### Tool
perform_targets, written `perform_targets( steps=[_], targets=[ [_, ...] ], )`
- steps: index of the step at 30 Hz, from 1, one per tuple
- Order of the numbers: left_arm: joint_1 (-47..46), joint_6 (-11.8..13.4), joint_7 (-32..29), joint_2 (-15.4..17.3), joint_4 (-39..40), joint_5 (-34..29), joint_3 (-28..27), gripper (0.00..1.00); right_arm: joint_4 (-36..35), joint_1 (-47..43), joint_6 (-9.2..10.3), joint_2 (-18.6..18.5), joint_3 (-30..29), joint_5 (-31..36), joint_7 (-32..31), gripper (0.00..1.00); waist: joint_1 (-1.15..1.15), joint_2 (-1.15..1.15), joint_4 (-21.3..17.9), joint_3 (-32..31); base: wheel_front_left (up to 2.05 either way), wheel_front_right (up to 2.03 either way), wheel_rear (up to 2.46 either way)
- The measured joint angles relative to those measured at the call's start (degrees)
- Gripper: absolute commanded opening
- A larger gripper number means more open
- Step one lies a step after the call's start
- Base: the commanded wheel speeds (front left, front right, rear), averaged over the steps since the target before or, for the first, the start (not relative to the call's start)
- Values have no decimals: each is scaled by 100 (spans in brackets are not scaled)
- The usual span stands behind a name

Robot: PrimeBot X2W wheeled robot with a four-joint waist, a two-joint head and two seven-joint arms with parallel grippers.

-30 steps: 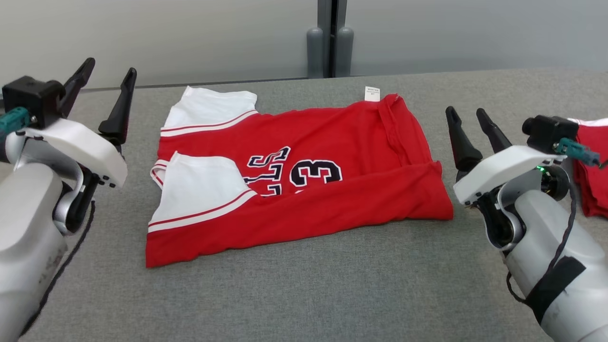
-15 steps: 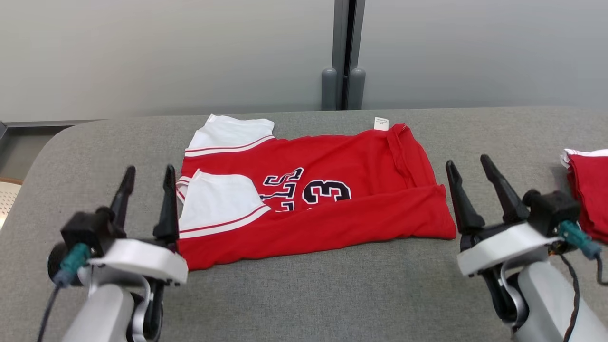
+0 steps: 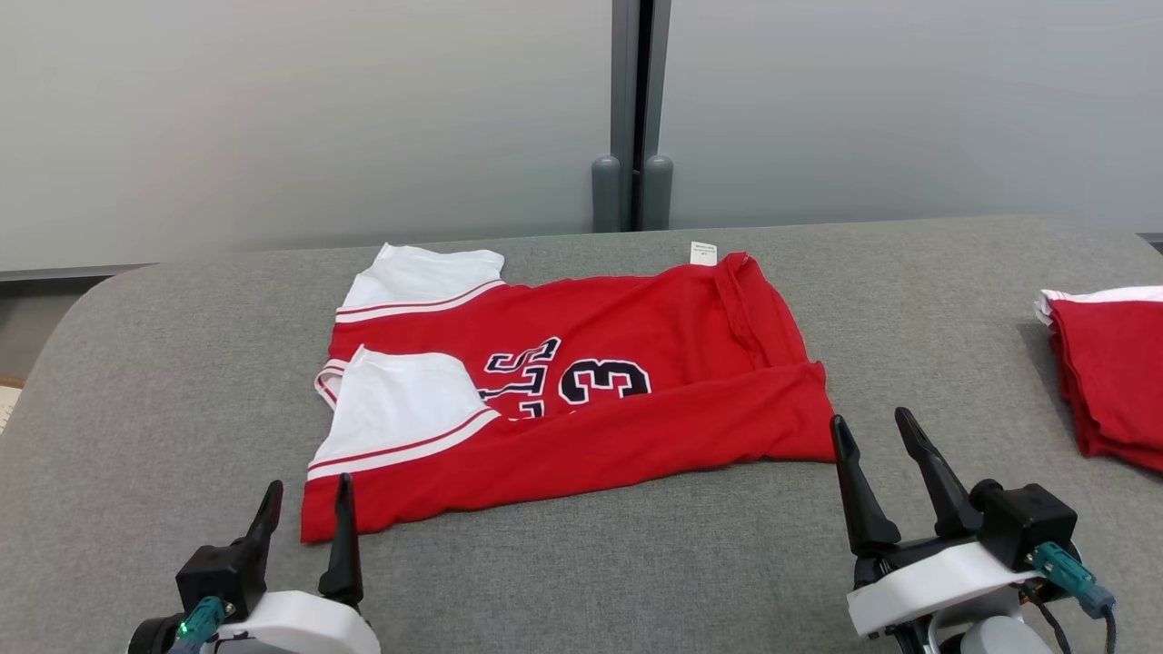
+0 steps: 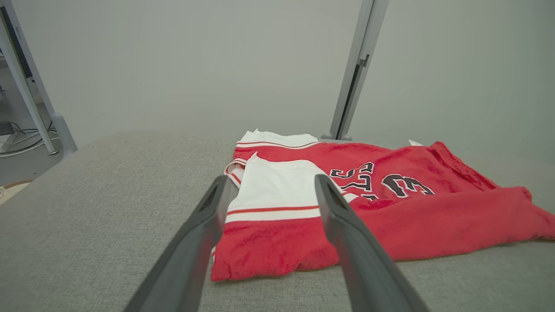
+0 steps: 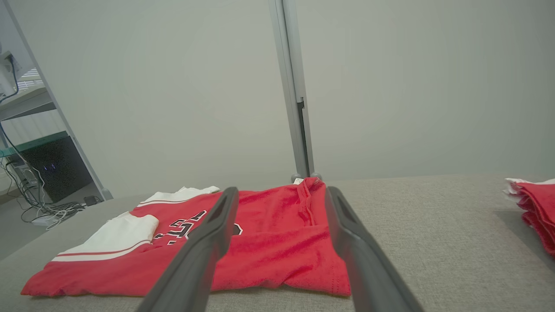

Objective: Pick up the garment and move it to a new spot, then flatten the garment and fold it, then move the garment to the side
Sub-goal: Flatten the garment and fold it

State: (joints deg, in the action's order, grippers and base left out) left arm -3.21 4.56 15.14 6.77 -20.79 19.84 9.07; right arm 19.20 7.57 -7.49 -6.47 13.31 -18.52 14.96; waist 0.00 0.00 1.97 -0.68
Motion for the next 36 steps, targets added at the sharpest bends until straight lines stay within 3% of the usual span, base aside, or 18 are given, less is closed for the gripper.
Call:
perform_targets(
  steps=[6, 16, 20, 26, 28, 29, 30, 36],
  targets=[
    [-172, -19, -1, -30, -658, -312, -221, 100, -34, 27, 0, 22, 13, 52, 0, 100, 0, 0, -98, 85, 0, 0, 0],
    [-1322, 250, -313, 148, -2472, -486, -246, 100, -81, 250, 0, 59, 35, 138, 1, 100, 0, 0, -239, 465, 0, 0, 0],
    [-1562, 103, -606, 132, -3144, -402, -213, 100, -85, 293, 0, 94, -44, 152, 0, 100, 0, 0, -317, 538, 0, 0, 0],
    [-1757, 67, -653, 158, -3526, -358, -191, 100, -90, 307, 0, 137, -58, 175, 0, 100, 0, 0, -366, 570, 0, 0, 0],
    [-1877, -92, -692, 174, -3726, -334, -130, 100, -90, 311, 0, 148, -81, 196, 1, 100, 0, 0, -364, 586, 0, 0, 0],
    [-1914, -159, -705, 177, -3779, -321, -105, 35, -89, 312, 0, 149, -89, 196, 0, 100, 0, 0, -361, 593, 0, 0, 0],
    [-1950, -223, -704, 174, -3824, -320, -74, 0, -82, 312, 0, 151, -93, 196, 0, 100, 0, 0, -356, 598, 0, 0, 0],
    [-2023, -450, -333, 93, -3891, -308, 16, 0, 336, 422, 0, 151, -160, 193, -1, 100, 0, 0, -274, 607, 0, 0, 0]
  ],
)
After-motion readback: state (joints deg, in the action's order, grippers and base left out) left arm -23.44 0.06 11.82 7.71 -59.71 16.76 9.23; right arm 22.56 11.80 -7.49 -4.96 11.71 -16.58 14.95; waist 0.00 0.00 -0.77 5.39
